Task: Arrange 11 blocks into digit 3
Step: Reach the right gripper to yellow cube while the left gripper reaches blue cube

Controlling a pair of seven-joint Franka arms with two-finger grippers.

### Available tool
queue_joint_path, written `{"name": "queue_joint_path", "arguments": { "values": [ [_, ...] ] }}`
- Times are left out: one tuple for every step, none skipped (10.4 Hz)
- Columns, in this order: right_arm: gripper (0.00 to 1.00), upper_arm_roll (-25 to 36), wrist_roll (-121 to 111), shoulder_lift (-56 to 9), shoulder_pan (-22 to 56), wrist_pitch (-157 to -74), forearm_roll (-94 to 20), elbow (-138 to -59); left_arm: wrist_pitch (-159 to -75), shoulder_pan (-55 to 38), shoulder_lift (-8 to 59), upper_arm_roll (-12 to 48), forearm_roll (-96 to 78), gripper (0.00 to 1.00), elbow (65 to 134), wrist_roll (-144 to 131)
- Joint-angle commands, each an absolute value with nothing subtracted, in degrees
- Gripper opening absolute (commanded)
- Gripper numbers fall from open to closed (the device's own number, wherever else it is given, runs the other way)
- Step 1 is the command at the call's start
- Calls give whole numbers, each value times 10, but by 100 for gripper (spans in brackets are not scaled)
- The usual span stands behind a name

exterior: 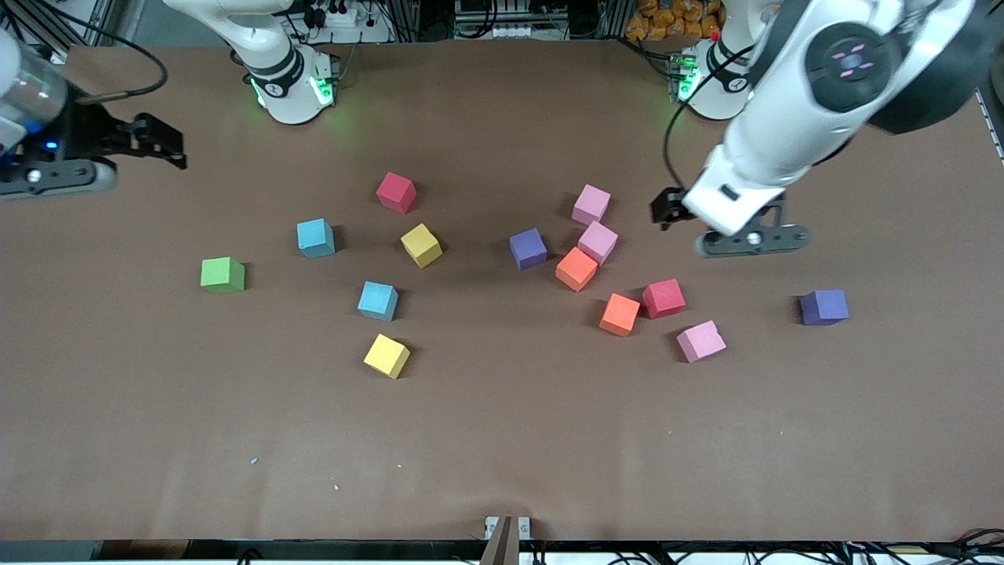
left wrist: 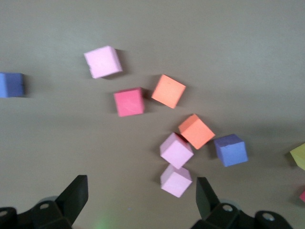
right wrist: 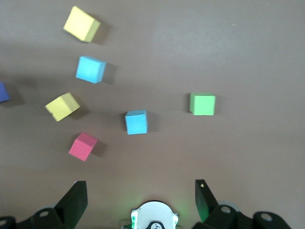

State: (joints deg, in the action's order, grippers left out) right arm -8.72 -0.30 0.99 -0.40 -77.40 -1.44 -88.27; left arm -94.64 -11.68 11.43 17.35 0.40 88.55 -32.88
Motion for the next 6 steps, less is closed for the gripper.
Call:
{"name": "queue_joint_path", "arguments": {
  "values": [
    [100, -120, -1, 11, -3, -805, -30, -917, -984, -177, 166, 172, 11, 100, 879, -408],
    [100, -138, 2, 11, -2, -822, -30, -934, -1013, -205, 190, 172, 12, 100, 884, -453],
    [100, -142, 2, 12, 1, -850, -30, -962, -1048, -228, 212, 172, 12, 100, 893, -501],
    [100, -150, 2, 11, 3, -876, -30, -986, -1078, -244, 230, 172, 12, 100, 903, -526],
    [100, -168, 2, 11, 4, -903, -30, -1008, -1105, -258, 249, 172, 12, 100, 910, -546],
    [100, -184, 2, 11, 4, -937, -30, -1036, -1132, -272, 264, 171, 12, 100, 919, -571]
  ]
}}
